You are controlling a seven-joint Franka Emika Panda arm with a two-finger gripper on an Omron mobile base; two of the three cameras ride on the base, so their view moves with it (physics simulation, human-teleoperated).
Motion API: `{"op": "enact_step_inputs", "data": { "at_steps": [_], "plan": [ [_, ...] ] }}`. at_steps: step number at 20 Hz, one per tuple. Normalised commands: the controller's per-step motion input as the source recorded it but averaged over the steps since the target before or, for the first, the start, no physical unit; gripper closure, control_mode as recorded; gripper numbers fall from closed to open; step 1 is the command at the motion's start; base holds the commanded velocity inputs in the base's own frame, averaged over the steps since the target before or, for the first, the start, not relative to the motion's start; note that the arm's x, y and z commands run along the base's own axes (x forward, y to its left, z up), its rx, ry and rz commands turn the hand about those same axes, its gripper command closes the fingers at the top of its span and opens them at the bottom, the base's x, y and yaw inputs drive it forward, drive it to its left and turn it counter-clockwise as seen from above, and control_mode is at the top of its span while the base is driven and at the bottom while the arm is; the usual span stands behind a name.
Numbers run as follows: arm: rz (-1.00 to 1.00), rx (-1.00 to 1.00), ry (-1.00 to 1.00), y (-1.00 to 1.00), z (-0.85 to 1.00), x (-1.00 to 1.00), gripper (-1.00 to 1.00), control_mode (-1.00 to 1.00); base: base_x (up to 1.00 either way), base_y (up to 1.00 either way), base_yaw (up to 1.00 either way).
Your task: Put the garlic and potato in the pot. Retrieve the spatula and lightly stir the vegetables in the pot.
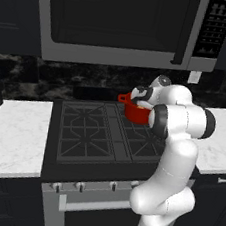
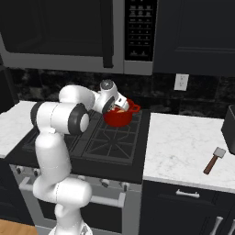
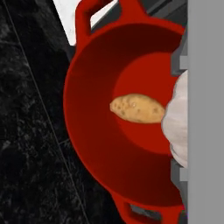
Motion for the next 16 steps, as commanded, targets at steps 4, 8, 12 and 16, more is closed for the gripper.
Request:
{"op": "enact_step_inputs", "data": {
  "at_steps": [4,8,12,16],
  "plan": [
    [-0.01,0.00,0.06,0.00,-0.32,0.39,1.00,-1.00,0.00,0.00,0.00],
    [-0.01,0.00,0.07,0.01,-0.19,0.43,1.00,-1.00,0.00,0.00,0.00],
    [0.00,0.00,0.10,0.04,-0.14,0.42,1.00,-1.00,0.00,0.00,0.00],
    [0.00,0.00,0.10,0.04,-0.10,0.38,1.00,-1.00,0.00,0.00,0.00]
  ]
}}
